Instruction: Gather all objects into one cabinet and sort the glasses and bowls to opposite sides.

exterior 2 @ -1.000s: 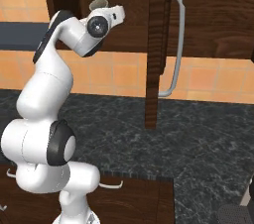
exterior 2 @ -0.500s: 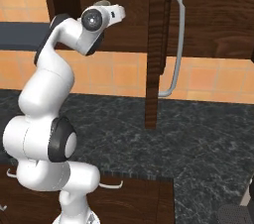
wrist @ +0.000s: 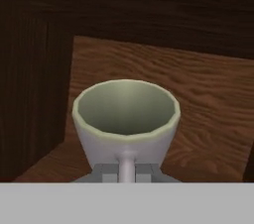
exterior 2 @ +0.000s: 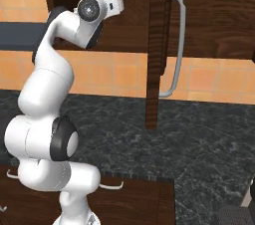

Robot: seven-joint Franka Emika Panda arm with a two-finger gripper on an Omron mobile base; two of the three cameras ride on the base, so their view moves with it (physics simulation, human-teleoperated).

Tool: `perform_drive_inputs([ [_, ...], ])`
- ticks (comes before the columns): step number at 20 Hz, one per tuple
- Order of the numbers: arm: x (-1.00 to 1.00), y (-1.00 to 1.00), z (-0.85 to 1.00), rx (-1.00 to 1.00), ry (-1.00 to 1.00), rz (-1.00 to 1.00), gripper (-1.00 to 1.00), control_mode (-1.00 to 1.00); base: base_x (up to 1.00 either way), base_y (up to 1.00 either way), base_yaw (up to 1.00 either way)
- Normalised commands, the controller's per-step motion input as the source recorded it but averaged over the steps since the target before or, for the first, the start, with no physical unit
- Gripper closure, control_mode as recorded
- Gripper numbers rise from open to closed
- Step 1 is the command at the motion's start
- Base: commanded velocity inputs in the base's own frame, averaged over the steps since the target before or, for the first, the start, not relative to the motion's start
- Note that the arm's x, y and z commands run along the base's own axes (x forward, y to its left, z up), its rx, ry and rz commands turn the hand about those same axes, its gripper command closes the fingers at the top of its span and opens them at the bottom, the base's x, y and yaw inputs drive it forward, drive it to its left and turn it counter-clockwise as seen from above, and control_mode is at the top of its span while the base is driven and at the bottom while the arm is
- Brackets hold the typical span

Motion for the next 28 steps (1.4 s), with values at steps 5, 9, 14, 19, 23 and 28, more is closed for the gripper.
perform_drive_inputs([
  [5,0.00,0.00,0.00,0.00,0.00,0.00,1.00,1.00,-0.36,0.00,0.00],
  [9,0.00,0.00,0.00,0.00,0.00,0.00,1.00,1.00,-0.92,0.06,0.00],
  [14,0.00,0.00,0.00,0.00,0.00,0.00,1.00,1.00,-0.98,0.38,0.00],
  [19,0.00,0.00,0.00,0.00,0.00,0.00,1.00,1.00,-0.87,0.84,-0.01],
  [23,0.00,0.00,0.00,0.00,0.00,0.00,1.00,1.00,-0.84,0.43,-0.35],
  [28,0.00,0.00,0.00,0.00,0.00,0.00,1.00,1.00,-0.95,0.17,-0.48],
])
